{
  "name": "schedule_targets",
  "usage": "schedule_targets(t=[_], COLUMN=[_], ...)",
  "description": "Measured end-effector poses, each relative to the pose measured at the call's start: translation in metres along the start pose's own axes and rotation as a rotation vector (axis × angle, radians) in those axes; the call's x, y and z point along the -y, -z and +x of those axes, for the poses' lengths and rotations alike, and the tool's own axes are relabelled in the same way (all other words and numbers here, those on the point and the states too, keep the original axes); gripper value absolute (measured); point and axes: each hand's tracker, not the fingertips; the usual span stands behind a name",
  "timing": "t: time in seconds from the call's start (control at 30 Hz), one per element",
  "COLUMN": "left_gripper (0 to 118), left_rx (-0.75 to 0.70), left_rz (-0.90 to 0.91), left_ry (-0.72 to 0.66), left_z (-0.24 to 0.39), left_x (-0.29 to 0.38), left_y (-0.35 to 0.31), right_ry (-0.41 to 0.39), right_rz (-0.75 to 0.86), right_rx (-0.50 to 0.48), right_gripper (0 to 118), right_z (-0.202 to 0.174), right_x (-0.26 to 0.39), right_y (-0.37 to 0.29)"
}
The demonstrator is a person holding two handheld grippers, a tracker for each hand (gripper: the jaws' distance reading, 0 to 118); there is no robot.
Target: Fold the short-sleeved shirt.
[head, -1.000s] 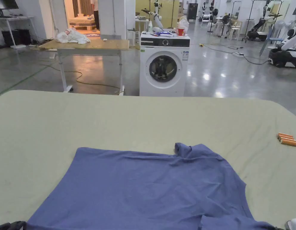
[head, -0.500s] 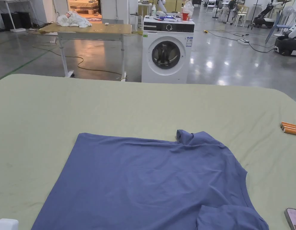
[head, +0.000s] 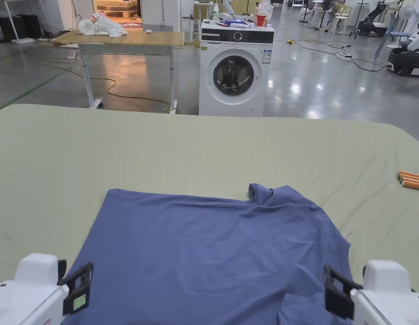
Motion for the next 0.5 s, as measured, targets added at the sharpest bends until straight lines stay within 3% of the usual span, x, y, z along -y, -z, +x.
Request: schedule_targets(t=[0.1,0.17,0.2,0.33,0.37,0.5], left_gripper=[43,36,30,5,0,0], left_rx=[0.006,0.018,0.015,-0.029,-0.038,-0.036], left_rz=[0.105,0.171,0.204,0.299,0.316,0.347], left_ry=[0.001,0.012,0.031,0.097,0.093,0.061], left_z=[0.018,0.029,0.034,0.05,0.052,0.051], left_x=[-0.023,-0.037,-0.042,-0.055,-0.057,-0.064], left_y=[0.003,0.002,0.001,-0.003,-0.005,-0.01], right_ry=[0.001,-0.003,0.005,0.011,0.011,0.014], right_rz=[0.131,0.196,0.233,0.349,0.365,0.387], right_rx=[0.015,0.005,-0.002,-0.013,-0.003,0.013], right_gripper=[65,59,53,9,5,0], right_z=[-0.023,-0.036,-0.041,-0.056,-0.059,-0.064], right_x=[-0.018,-0.029,-0.034,-0.05,-0.054,-0.062], right_y=[0.008,0.01,0.009,0.007,0.006,0.005])
